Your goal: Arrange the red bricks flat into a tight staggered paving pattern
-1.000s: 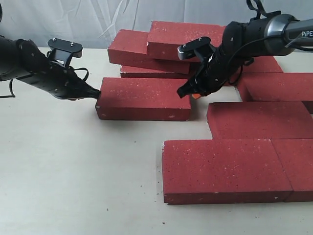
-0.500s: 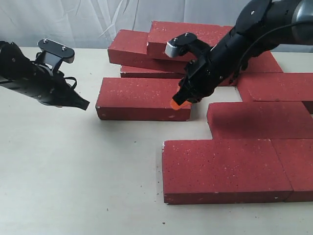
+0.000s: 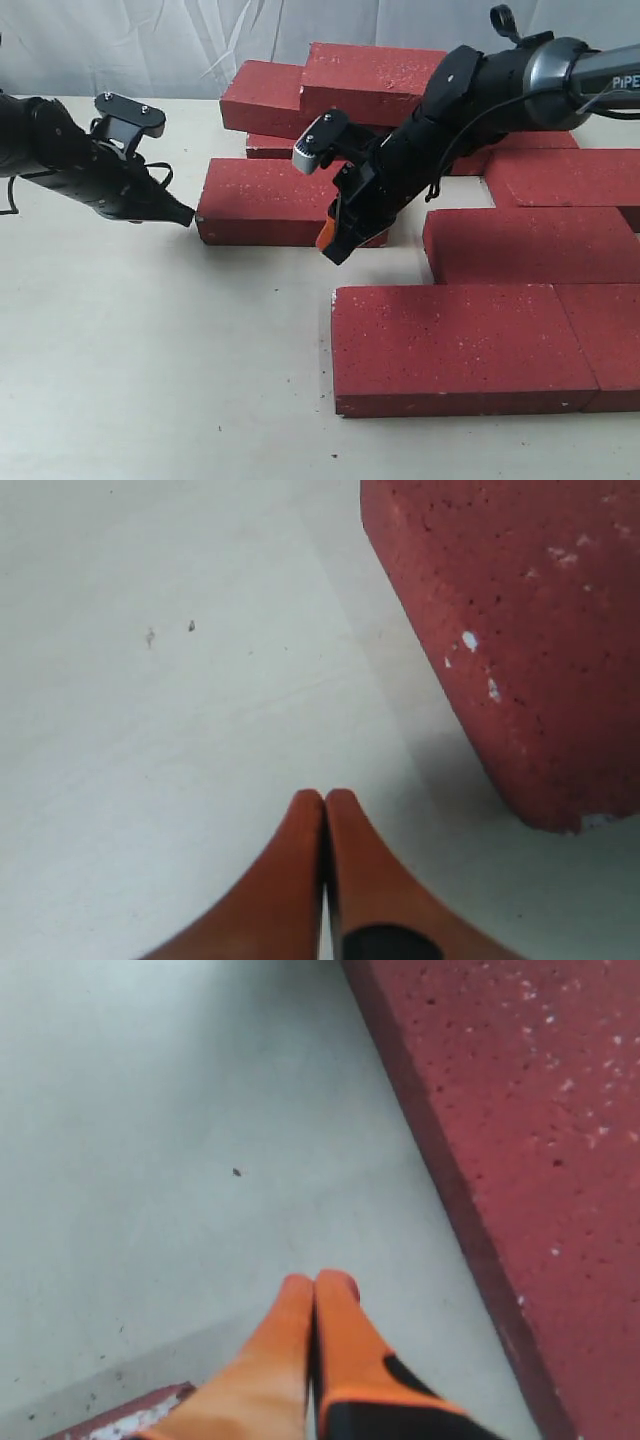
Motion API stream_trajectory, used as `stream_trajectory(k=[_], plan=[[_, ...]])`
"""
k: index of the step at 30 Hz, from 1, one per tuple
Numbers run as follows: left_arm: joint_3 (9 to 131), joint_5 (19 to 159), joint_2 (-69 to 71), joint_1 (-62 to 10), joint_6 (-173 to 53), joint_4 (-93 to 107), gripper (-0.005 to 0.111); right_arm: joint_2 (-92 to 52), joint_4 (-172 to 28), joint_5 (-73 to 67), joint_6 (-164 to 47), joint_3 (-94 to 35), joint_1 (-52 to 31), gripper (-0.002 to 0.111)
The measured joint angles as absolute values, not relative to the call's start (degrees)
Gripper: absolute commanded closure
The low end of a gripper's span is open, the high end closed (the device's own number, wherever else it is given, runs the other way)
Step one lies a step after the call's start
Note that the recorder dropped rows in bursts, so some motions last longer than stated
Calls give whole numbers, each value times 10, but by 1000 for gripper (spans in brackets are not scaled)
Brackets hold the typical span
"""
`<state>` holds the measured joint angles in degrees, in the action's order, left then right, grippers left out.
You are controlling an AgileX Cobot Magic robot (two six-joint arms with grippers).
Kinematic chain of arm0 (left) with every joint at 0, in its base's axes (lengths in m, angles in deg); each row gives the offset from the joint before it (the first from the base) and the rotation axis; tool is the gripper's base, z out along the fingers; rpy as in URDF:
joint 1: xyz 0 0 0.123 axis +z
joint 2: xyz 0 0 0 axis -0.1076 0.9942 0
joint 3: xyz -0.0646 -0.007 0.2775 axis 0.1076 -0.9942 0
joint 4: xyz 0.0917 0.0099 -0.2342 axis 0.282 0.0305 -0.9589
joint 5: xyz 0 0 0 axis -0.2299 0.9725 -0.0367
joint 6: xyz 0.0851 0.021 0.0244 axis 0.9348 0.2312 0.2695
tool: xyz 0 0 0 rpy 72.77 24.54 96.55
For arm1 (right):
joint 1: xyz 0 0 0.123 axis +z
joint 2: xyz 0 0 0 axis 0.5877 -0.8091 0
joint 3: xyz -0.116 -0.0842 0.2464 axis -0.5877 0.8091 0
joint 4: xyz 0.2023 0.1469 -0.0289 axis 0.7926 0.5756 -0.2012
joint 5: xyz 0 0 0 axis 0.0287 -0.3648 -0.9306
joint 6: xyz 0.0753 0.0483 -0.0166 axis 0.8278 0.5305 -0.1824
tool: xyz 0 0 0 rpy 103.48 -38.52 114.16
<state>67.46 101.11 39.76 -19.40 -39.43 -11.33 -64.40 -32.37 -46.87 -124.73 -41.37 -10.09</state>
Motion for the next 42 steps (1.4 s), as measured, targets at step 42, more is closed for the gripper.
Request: stream_trajectory(k=[42], plan=[[780,973,503,-243,-381,-143,107,-687,-363,-313,-1210,-420,-100,109]])
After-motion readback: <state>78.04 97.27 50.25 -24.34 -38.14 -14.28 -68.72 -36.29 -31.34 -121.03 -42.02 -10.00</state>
